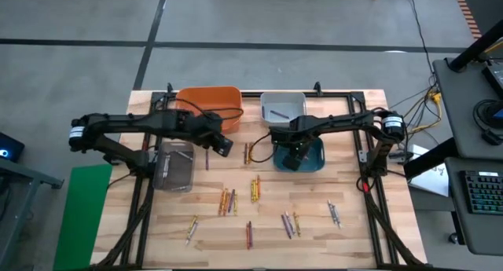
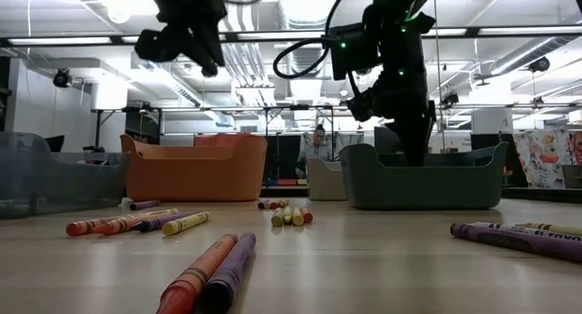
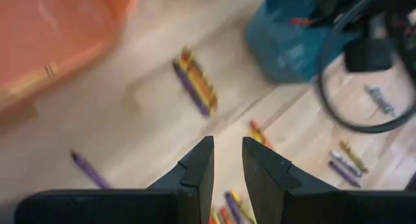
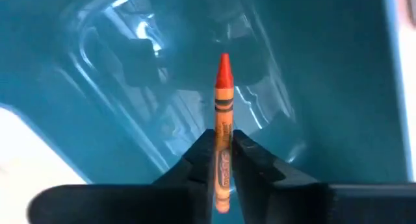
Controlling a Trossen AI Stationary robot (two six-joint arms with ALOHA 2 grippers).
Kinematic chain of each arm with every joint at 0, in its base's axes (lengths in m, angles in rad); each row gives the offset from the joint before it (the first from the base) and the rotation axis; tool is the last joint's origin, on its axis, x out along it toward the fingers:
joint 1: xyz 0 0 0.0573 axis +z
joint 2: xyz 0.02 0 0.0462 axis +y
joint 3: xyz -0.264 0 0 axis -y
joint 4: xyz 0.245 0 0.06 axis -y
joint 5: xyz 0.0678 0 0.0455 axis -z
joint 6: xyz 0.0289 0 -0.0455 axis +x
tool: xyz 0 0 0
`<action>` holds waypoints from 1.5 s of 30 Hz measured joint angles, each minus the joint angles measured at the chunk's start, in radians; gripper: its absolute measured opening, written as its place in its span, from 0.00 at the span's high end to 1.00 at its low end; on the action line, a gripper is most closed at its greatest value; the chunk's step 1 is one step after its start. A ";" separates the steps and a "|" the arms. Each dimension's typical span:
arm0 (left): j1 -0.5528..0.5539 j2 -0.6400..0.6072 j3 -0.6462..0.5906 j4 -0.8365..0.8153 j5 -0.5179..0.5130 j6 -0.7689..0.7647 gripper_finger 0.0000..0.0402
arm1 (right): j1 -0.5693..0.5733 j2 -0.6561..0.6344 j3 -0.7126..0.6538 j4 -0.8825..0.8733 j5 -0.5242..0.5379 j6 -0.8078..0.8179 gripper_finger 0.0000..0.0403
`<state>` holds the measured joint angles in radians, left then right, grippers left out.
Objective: Sort crayons
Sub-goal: Put the orange crayon into the blue bin, then put the violet crayon into the gray bin
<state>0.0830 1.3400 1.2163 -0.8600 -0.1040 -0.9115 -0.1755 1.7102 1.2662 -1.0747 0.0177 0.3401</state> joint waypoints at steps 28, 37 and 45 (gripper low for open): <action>-0.001 0.236 0.125 -0.197 0.163 -0.382 0.84 | -0.002 -0.385 -0.002 0.180 0.091 0.000 0.65; 0.048 0.441 0.315 -0.484 0.097 -0.135 0.84 | -0.052 -0.410 0.006 0.229 0.125 0.000 0.65; 0.063 0.556 0.314 -0.518 0.054 -0.001 0.83 | -0.109 -0.370 0.006 0.243 0.124 0.053 0.67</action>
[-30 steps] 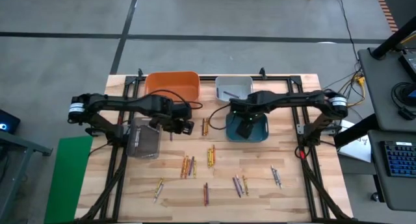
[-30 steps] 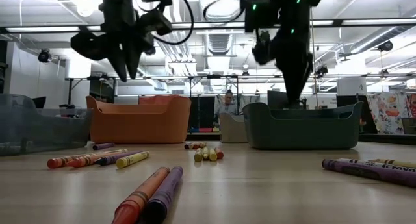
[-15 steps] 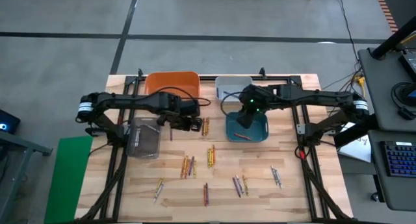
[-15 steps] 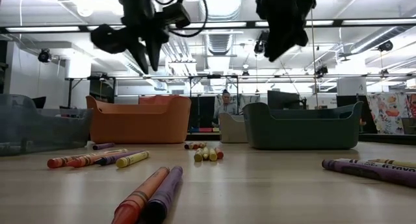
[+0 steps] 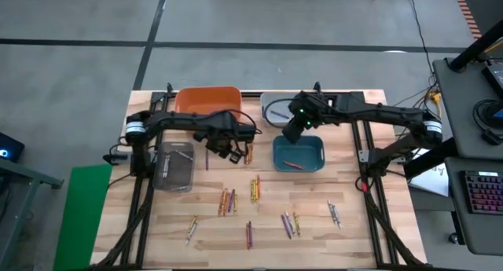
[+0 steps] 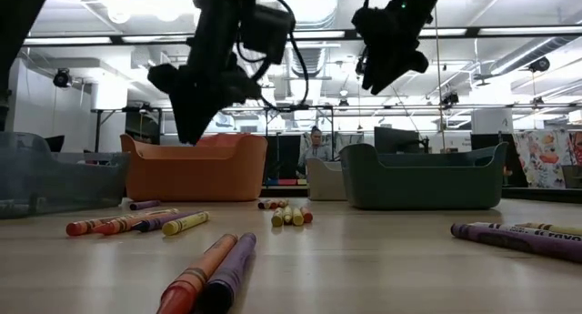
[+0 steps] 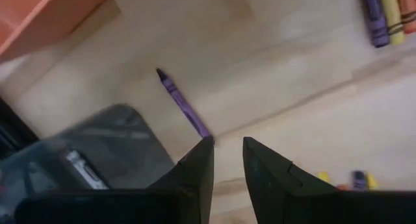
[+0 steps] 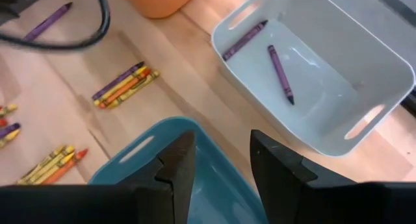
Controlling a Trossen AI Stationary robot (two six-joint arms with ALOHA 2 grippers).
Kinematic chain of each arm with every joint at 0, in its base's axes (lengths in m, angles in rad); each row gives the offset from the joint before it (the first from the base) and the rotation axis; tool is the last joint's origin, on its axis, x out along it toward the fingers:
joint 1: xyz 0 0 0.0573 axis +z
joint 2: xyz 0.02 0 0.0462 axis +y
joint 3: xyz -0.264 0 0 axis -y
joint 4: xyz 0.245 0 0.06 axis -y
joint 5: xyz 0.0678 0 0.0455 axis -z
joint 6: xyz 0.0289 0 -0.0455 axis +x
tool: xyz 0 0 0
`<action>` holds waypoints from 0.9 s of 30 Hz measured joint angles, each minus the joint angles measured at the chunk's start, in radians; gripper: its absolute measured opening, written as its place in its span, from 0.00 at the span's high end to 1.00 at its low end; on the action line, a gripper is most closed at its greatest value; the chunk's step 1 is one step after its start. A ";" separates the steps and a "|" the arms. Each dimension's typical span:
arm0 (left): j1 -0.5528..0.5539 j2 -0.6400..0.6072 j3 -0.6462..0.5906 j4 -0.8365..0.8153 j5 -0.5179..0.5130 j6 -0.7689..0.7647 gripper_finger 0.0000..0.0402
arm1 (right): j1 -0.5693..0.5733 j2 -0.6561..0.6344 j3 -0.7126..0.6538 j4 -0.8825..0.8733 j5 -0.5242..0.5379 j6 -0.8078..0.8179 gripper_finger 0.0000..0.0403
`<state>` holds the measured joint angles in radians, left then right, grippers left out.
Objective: Sort crayons
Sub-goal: Put the violet crayon into the gray bin
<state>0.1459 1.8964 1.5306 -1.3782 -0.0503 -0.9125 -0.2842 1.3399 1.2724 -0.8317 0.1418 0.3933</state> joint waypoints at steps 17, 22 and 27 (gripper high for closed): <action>-0.005 -0.023 -0.145 0.101 -0.123 0.058 0.69 | -0.037 0.026 0.002 0.006 -0.011 0.012 0.67; -0.013 -0.070 -0.246 0.185 -0.124 0.038 0.69 | -0.045 0.026 0.002 0.019 -0.011 0.014 0.69; -0.015 -0.110 -0.330 0.230 -0.123 0.011 0.69 | -0.051 0.026 0.002 0.045 -0.010 0.013 0.70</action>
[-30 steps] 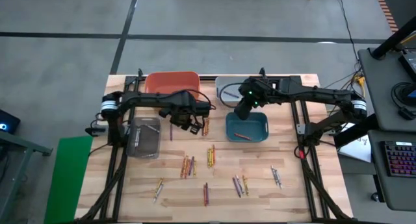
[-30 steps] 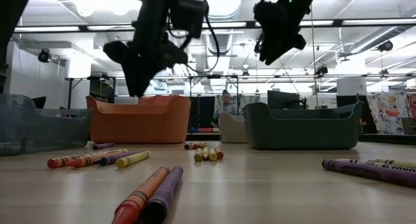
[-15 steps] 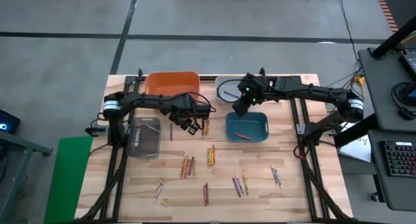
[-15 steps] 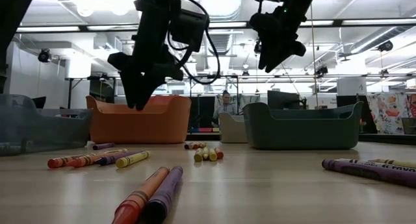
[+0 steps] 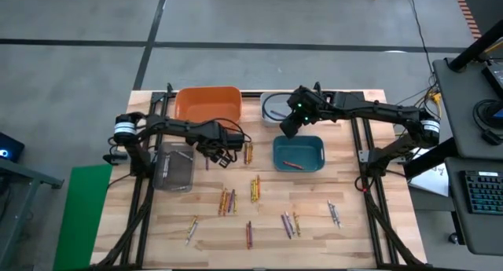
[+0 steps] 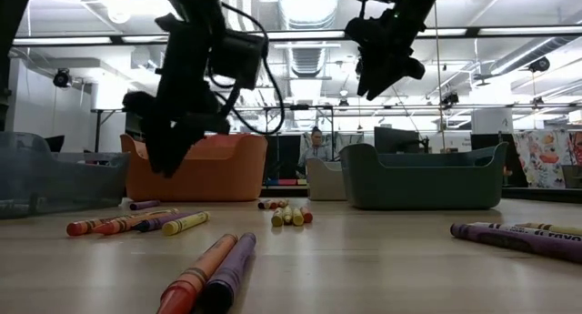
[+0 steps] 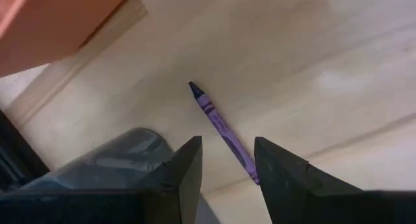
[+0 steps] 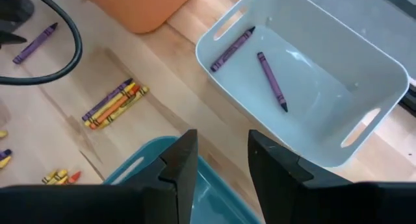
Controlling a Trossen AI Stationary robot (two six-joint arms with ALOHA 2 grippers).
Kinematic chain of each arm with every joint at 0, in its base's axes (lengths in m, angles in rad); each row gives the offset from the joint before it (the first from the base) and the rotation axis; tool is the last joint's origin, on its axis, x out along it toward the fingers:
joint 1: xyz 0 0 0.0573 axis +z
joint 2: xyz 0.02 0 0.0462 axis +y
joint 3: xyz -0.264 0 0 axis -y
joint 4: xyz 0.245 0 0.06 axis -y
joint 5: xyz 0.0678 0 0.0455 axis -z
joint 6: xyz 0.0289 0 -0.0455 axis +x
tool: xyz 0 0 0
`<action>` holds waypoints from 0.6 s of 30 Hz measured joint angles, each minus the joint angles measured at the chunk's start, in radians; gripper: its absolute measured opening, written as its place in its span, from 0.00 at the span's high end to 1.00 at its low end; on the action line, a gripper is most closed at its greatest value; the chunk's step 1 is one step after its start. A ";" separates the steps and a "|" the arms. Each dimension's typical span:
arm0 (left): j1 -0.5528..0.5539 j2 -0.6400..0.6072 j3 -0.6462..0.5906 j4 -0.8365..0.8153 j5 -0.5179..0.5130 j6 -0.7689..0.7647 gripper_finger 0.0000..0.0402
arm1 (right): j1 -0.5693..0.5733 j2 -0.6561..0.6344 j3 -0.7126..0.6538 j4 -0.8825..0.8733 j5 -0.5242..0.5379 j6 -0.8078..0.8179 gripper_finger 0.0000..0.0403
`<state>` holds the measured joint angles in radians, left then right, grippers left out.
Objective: Sort crayons
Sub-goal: Put the violet crayon into the gray bin
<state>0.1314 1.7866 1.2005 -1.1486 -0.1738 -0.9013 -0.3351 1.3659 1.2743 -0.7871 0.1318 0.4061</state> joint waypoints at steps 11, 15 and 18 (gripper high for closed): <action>0.000 -0.005 -0.084 0.073 0.024 -0.004 0.69 | 0.000 0.000 0.002 0.030 0.000 -0.005 0.71; 0.000 -0.005 -0.100 0.102 0.025 -0.006 0.69 | 0.000 0.000 0.002 0.033 0.000 -0.005 0.70; 0.000 -0.005 -0.113 0.115 0.026 -0.006 0.69 | 0.000 0.000 0.002 0.034 0.000 -0.005 0.70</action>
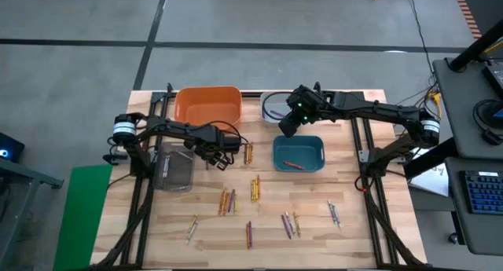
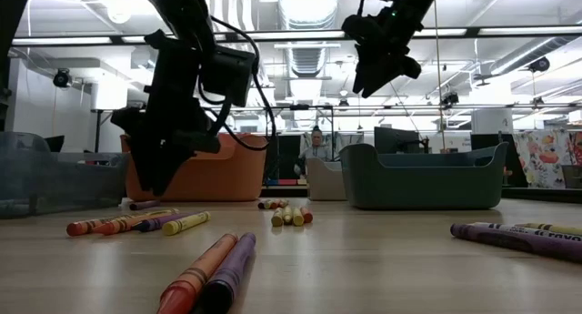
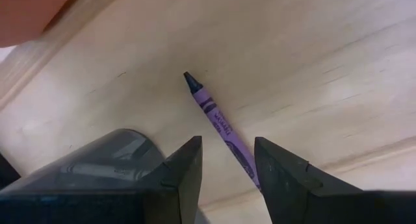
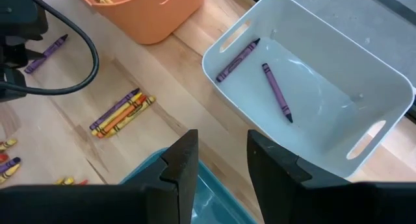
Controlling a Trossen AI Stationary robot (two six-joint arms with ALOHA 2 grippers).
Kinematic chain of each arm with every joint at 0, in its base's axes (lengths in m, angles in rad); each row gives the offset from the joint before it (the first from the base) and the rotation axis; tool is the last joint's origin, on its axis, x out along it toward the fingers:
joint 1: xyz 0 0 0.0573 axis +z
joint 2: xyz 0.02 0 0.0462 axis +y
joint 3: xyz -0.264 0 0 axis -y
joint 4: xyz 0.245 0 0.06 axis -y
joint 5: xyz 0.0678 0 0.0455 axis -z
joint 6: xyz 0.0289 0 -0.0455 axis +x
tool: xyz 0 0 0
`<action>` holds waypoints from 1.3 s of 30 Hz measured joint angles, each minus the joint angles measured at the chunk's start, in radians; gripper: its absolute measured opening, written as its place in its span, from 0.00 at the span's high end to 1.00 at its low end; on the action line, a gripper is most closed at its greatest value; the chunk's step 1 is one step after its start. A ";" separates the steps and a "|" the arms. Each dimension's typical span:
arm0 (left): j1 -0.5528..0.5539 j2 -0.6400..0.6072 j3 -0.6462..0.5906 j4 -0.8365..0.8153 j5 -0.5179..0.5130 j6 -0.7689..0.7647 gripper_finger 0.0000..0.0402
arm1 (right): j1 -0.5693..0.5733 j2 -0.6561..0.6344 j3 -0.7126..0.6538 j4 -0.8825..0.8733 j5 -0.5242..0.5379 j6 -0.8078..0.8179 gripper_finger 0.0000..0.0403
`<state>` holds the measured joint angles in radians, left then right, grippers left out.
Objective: Sort crayons
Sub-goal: Put the violet crayon into the gray bin
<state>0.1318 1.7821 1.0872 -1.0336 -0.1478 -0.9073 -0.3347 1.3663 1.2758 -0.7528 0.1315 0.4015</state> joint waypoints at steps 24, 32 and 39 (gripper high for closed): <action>0.000 0.000 -0.050 0.074 0.001 -0.026 0.69 | 0.000 0.000 0.000 0.003 -0.001 0.006 0.74; 0.000 0.000 -0.068 0.094 0.012 -0.026 0.69 | 0.000 0.000 0.000 0.003 -0.002 0.001 0.74; -0.005 -0.001 -0.071 0.122 0.028 -0.026 0.71 | 0.000 0.000 0.000 0.003 -0.002 0.000 0.75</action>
<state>0.1272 1.7813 1.0164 -0.9115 -0.1195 -0.9337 -0.3347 1.3663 1.2758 -0.7495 0.1291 0.4015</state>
